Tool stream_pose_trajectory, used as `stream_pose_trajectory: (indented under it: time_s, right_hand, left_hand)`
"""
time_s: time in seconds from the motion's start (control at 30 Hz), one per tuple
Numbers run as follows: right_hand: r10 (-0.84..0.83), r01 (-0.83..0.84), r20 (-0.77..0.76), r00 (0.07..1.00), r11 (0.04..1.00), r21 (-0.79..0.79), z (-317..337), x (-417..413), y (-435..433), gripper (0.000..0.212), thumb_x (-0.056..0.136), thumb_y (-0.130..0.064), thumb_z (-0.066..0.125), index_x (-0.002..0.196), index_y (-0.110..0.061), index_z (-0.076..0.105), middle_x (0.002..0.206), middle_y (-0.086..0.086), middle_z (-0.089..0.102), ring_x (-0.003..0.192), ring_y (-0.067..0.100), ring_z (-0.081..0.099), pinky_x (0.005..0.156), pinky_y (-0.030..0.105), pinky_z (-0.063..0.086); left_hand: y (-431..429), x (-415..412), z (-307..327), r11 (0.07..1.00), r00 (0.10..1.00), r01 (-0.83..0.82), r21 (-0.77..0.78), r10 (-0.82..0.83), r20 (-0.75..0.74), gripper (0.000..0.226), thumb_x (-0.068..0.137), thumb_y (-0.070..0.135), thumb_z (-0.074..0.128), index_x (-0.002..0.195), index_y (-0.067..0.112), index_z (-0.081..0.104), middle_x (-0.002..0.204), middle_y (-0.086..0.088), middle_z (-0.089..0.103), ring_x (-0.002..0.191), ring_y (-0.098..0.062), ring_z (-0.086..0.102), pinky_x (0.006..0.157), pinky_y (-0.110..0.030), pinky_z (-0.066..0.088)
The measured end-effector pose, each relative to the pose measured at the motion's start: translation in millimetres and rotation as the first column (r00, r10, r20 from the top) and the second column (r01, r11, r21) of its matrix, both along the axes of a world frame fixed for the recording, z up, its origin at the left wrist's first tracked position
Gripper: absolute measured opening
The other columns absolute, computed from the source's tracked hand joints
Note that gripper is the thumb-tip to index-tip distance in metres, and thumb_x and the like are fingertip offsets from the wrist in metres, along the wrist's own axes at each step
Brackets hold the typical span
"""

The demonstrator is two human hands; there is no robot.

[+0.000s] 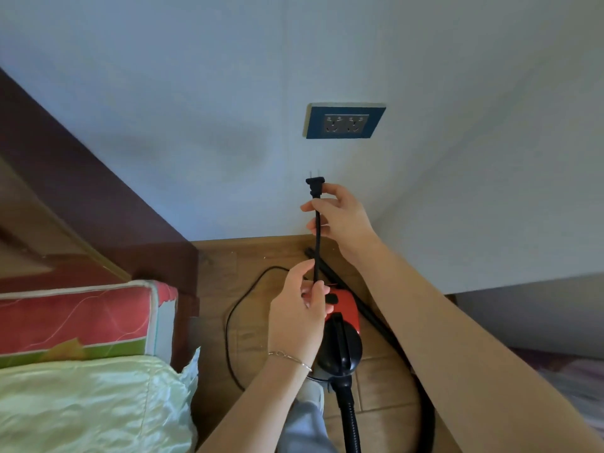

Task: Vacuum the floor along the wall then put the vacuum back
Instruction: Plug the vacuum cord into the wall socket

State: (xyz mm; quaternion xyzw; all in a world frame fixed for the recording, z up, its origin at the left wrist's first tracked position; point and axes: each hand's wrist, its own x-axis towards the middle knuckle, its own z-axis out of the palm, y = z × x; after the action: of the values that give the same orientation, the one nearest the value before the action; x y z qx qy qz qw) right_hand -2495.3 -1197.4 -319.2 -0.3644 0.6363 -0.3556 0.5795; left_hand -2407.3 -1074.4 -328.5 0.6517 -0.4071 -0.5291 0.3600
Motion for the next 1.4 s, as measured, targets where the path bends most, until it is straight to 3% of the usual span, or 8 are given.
stream_pose_trajectory:
  time_s: [0.3,0.47,0.7,0.8,1.07,1.27,1.4]
  right_hand:
    - [-0.015,0.014,0.044,0.999,1.0,0.018,-3,-31,-56,0.022,0.096,-0.012,0.051,0.117,-0.02,0.052,0.092,0.007,0.07,0.059,0.016,0.057,0.06,0.026,0.054]
    - [-0.03,0.031,0.082,0.996,0.999,-0.012,-3,-32,-70,0.021,0.095,-0.016,0.054,0.117,-0.018,0.054,0.089,0.005,0.071,0.057,0.015,0.057,0.061,0.025,0.053]
    - [-0.073,0.077,0.101,0.992,0.996,-0.037,2,-29,-82,0.019,0.095,-0.018,0.056,0.113,-0.019,0.055,0.089,0.004,0.072,0.055,0.014,0.057,0.06,0.025,0.052]
    - [-0.089,0.093,0.089,0.992,0.995,-0.038,3,-29,-82,0.018,0.094,-0.018,0.057,0.112,-0.02,0.056,0.088,0.003,0.072,0.054,0.014,0.056,0.061,0.026,0.052]
    - [-0.145,0.149,0.144,0.979,0.989,-0.017,7,-30,-85,0.02,0.094,-0.017,0.057,0.114,-0.014,0.058,0.087,0.007,0.072,0.052,0.015,0.052,0.056,0.026,0.049]
    - [-0.148,0.155,0.194,0.97,0.988,-0.024,9,-27,-89,0.007,0.095,-0.013,0.055,0.092,-0.016,0.061,0.077,0.008,0.068,0.058,0.012,0.056,0.058,0.02,0.051]
    - [-0.2,0.207,0.235,0.951,0.978,-0.003,11,-24,-93,0.008,0.094,-0.012,0.057,0.087,-0.013,0.061,0.073,0.009,0.065,0.059,0.011,0.059,0.058,0.018,0.054]
  left_hand:
    - [-53,-47,-5,0.991,0.985,-0.128,0.028,0.13,-0.116,0.025,0.094,0.014,0.049,0.113,0.03,0.05,0.079,0.009,0.067,0.059,-0.006,0.067,0.061,-0.022,0.058]
    - [-65,-51,-2,0.985,0.978,-0.172,0.014,0.172,-0.121,0.028,0.094,0.013,0.049,0.101,0.04,0.05,0.079,0.007,0.069,0.058,-0.008,0.067,0.063,-0.025,0.059]
    - [-80,-48,1,0.98,0.973,-0.201,0.0,0.199,-0.118,0.026,0.094,0.012,0.05,0.106,0.034,0.052,0.077,0.004,0.069,0.053,-0.005,0.064,0.054,-0.018,0.054]
    - [-81,-49,3,0.982,0.975,-0.19,0.007,0.189,-0.114,0.028,0.094,0.013,0.05,0.101,0.04,0.051,0.077,0.005,0.069,0.054,-0.006,0.064,0.057,-0.02,0.056]
    - [-85,-50,5,0.986,0.978,-0.167,0.021,0.168,-0.124,0.025,0.093,0.014,0.05,0.107,0.035,0.054,0.078,0.006,0.069,0.056,-0.007,0.065,0.065,-0.03,0.058]
    - [-87,-50,3,0.984,0.974,-0.176,0.02,0.177,-0.139,0.025,0.093,0.012,0.051,0.107,0.032,0.055,0.077,0.004,0.069,0.053,-0.007,0.064,0.057,-0.022,0.055]
    - [-88,-51,2,0.988,0.977,-0.156,0.018,0.157,-0.141,0.024,0.093,0.012,0.051,0.108,0.031,0.056,0.077,0.004,0.07,0.052,-0.007,0.063,0.062,-0.029,0.057]
